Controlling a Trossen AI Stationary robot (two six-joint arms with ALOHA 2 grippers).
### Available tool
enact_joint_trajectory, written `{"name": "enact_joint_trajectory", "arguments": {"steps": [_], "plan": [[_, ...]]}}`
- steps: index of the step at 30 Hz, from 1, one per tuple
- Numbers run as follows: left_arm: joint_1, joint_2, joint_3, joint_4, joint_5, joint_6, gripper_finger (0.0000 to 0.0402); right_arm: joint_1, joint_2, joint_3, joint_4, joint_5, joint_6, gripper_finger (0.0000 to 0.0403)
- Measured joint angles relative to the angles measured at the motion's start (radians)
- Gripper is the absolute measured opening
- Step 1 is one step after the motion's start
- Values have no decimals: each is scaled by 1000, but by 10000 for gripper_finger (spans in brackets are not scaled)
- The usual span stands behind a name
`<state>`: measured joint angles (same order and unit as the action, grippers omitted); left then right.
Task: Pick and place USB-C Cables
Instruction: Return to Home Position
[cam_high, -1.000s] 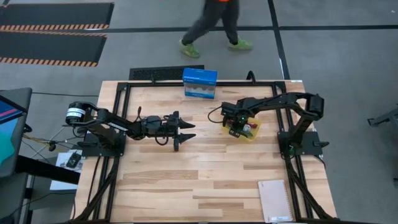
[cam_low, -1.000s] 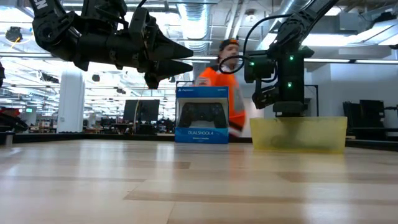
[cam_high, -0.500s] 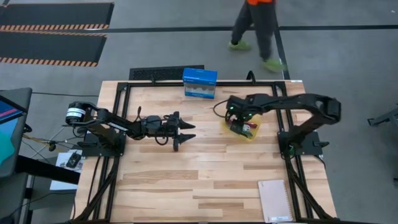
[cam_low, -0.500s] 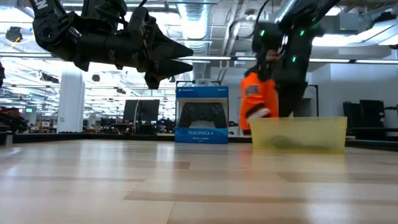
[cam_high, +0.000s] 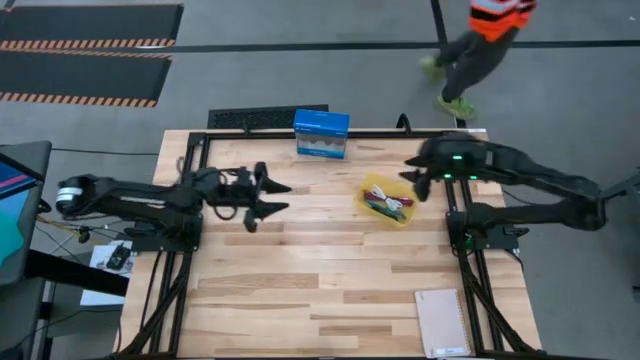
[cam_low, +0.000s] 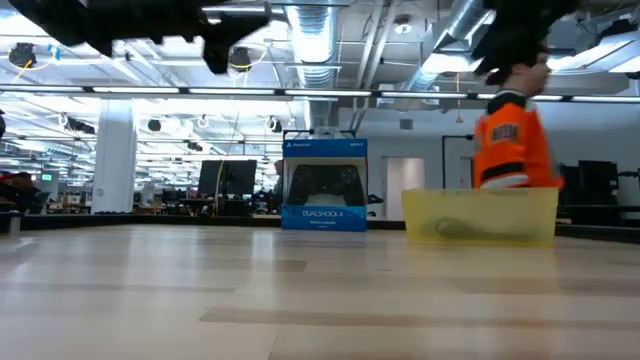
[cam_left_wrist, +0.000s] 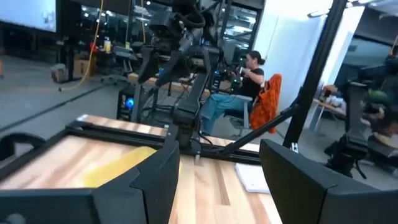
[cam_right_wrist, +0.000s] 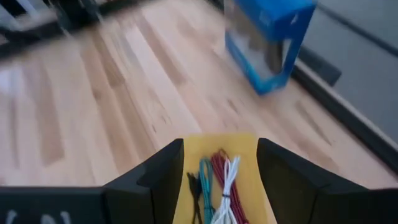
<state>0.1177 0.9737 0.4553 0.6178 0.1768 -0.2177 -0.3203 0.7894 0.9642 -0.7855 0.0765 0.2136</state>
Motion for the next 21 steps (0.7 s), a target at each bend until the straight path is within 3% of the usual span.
{"name": "enact_joint_trajectory", "arguments": {"steps": [5, 10, 14, 21], "plan": [[0, -202, 0, -224, 1, 46, 210, 0, -179, -4, -57, 2, 54, 223], [0, -333, 0, -388, -65, 48, 210, 0, -388, -118, 64, 5, 44, 224], [0, -391, 0, -456, -93, 49, 210, 0, -566, -258, 151, -3, 66, 223], [0, -406, -32, -451, -53, 48, 210, 0, -786, -494, 347, -145, 104, 225]]}}
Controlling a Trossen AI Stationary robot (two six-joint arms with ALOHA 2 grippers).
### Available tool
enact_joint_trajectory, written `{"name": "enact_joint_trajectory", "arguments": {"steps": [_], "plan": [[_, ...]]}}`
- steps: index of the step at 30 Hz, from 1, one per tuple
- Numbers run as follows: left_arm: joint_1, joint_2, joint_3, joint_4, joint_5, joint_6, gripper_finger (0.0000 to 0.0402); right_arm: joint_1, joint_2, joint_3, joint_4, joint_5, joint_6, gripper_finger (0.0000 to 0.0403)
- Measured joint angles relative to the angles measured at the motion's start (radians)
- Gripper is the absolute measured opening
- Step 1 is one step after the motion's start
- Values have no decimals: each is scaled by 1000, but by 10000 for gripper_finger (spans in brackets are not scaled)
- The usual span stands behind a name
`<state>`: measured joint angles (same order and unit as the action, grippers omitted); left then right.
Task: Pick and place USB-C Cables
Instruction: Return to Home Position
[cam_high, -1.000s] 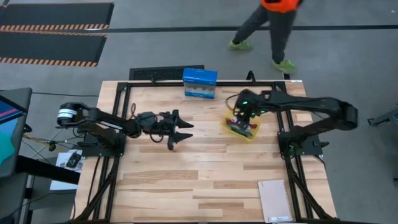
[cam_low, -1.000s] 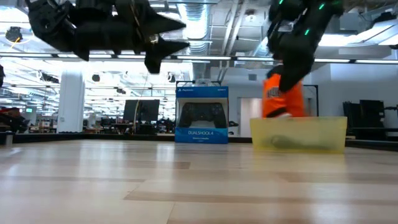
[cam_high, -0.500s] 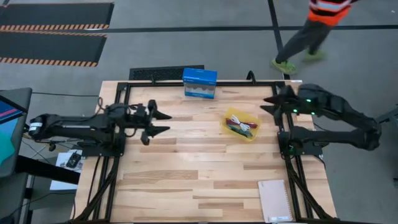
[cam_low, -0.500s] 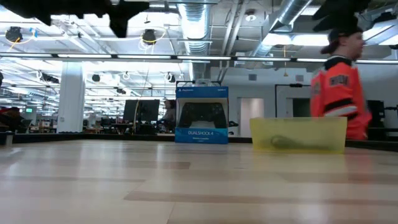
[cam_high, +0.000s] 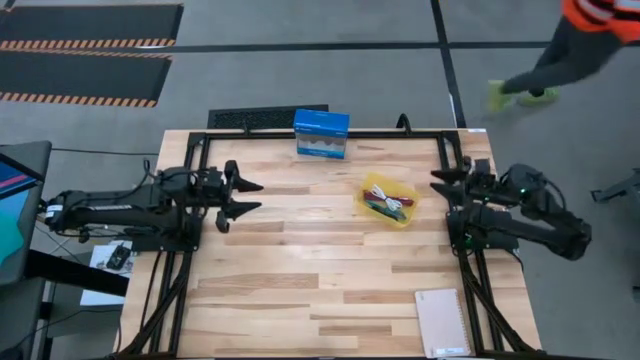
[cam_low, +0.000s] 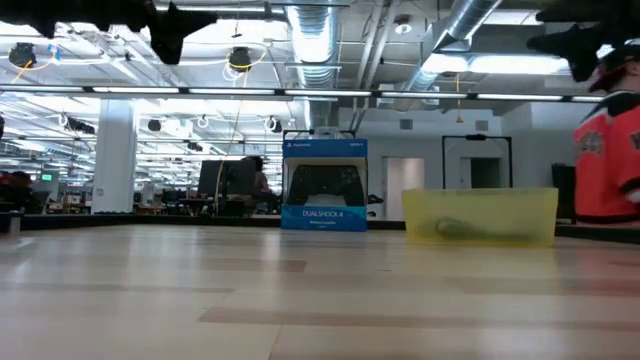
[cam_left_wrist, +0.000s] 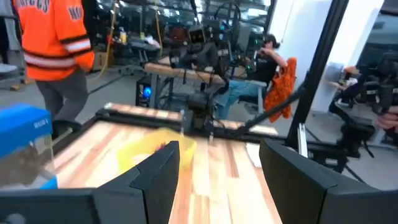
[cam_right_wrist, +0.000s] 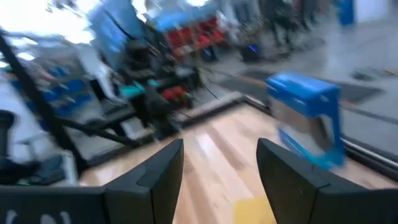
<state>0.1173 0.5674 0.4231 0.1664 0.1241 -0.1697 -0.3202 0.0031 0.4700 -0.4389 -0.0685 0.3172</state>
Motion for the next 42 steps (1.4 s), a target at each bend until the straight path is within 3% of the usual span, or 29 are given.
{"name": "enact_joint_trajectory", "arguments": {"steps": [3, 17, 30, 38, 42], "plan": [[-1, -4, -56, 60, 2, -22, 210, 2, 2, -77, 78, -56, 8, 225], [-2, -111, -403, 350, 2, -170, 210, 113, 0, -314, 335, -62, 34, 223], [-37, -178, -413, 202, -41, -157, 210, 176, 0, -461, 497, -28, -2, 224], [-59, -177, -414, 158, -109, -157, 210, 195, 0, -462, 488, -5, -2, 224], [-59, -178, -414, 159, -122, -168, 210, 195, 3, -462, 480, -5, 84, 223]]}}
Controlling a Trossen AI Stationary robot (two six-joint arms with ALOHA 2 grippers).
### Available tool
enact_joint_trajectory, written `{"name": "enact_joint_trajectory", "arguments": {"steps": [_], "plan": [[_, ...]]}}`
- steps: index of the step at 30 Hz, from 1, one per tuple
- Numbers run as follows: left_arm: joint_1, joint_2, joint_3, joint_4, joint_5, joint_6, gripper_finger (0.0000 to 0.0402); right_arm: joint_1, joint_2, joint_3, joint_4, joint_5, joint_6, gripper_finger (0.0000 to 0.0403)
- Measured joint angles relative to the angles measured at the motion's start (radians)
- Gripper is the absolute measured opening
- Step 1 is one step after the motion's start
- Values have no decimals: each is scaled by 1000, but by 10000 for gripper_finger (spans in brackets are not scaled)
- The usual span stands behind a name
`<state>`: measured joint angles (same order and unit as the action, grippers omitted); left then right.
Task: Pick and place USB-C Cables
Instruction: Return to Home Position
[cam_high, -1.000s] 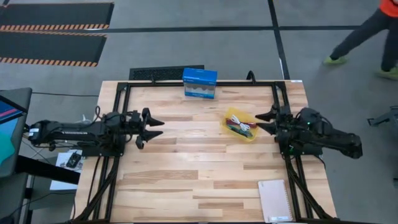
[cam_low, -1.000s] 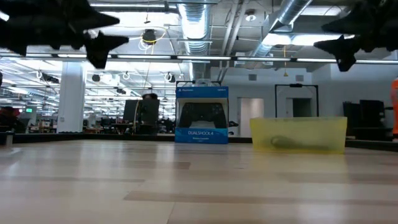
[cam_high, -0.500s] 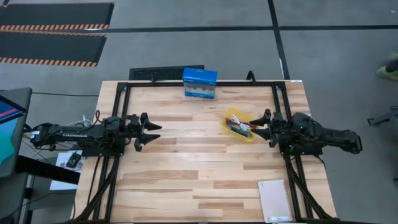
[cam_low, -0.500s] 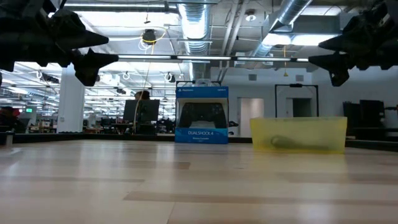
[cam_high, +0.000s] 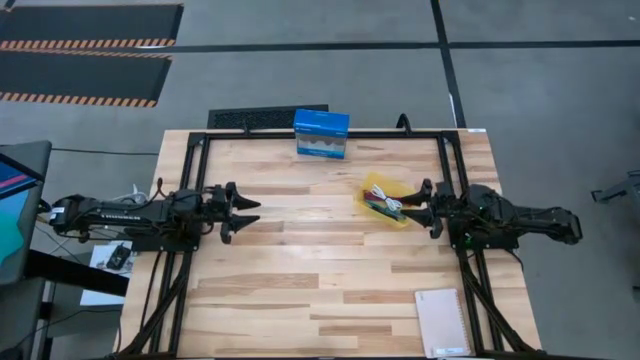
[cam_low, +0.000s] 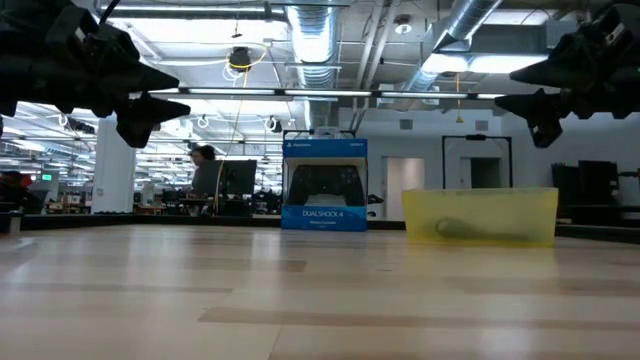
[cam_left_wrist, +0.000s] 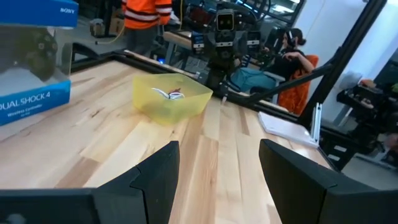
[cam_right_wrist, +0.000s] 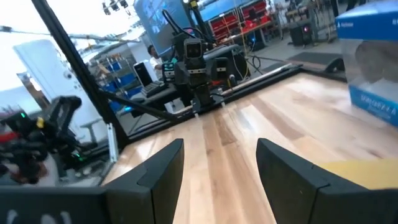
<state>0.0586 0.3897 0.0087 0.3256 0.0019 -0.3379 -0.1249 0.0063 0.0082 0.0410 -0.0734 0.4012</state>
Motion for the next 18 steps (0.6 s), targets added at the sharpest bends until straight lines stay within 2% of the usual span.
{"name": "enact_joint_trajectory", "arguments": {"steps": [4, 8, 18], "plan": [[0, 0, -1, -17, 0, -27, 210, 0, 0, 0, 1, 0, 42, 224], [0, 0, -1, -62, -1, 8, 210, 0, 0, -1, 0, -1, 43, 224], [0, 0, -2, -257, -2, 27, 210, 0, 0, -2, 0, -3, 44, 224]]}}
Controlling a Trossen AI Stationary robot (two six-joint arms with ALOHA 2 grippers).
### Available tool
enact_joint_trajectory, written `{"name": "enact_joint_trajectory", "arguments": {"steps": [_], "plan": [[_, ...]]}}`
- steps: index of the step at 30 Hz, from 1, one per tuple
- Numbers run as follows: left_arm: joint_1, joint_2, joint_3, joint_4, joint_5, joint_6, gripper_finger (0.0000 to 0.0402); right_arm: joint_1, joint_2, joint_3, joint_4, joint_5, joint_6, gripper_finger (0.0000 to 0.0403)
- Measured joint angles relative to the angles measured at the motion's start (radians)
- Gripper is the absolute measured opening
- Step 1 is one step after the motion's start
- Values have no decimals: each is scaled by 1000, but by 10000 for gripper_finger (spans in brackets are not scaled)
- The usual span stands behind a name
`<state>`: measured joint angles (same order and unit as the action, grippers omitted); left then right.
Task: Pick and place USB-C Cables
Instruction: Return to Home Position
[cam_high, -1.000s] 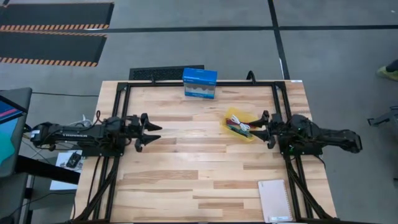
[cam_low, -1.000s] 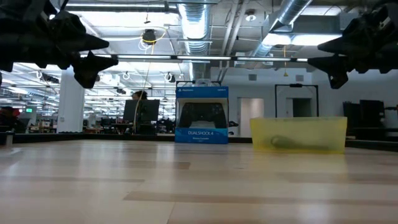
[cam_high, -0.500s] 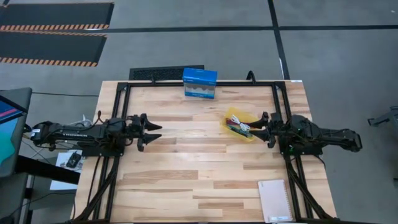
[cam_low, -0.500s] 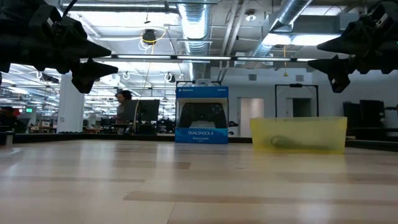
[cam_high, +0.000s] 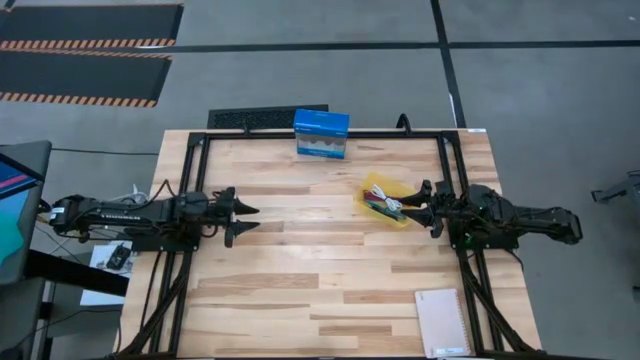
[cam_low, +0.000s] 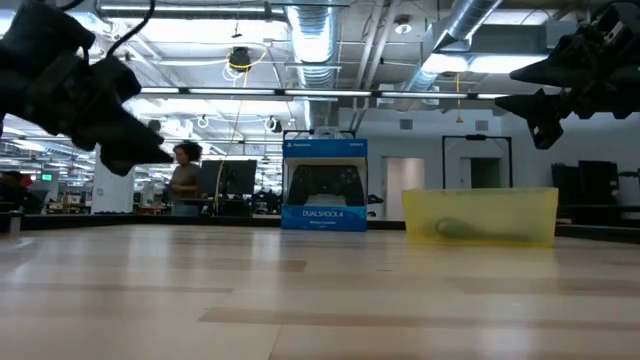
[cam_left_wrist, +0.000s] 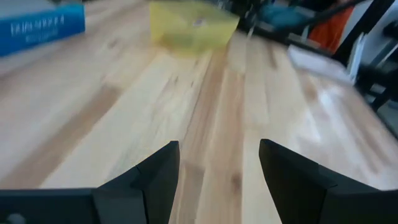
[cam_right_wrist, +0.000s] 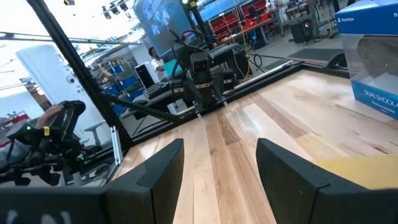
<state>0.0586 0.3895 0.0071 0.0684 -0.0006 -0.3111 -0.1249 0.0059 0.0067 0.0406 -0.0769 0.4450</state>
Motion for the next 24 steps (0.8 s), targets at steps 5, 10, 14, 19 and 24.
{"name": "enact_joint_trajectory", "arguments": {"steps": [5, 10, 14, 19, 24], "plan": [[5, -68, 0, -40, -12, 1, 210, 0, 0, 0, -1, 0, 0, 224], [17, -238, 0, -40, -12, 1, 210, 0, 0, -1, -2, -1, 0, 223], [27, -389, -1, -39, -12, 1, 210, 0, 0, -1, -2, -1, 0, 224], [40, -391, -1, 33, -7, 2, 210, 0, 0, -1, -3, -1, 0, 223], [42, -391, -1, -18, -8, 2, 210, 0, 0, -1, -2, -1, 0, 224]]}}
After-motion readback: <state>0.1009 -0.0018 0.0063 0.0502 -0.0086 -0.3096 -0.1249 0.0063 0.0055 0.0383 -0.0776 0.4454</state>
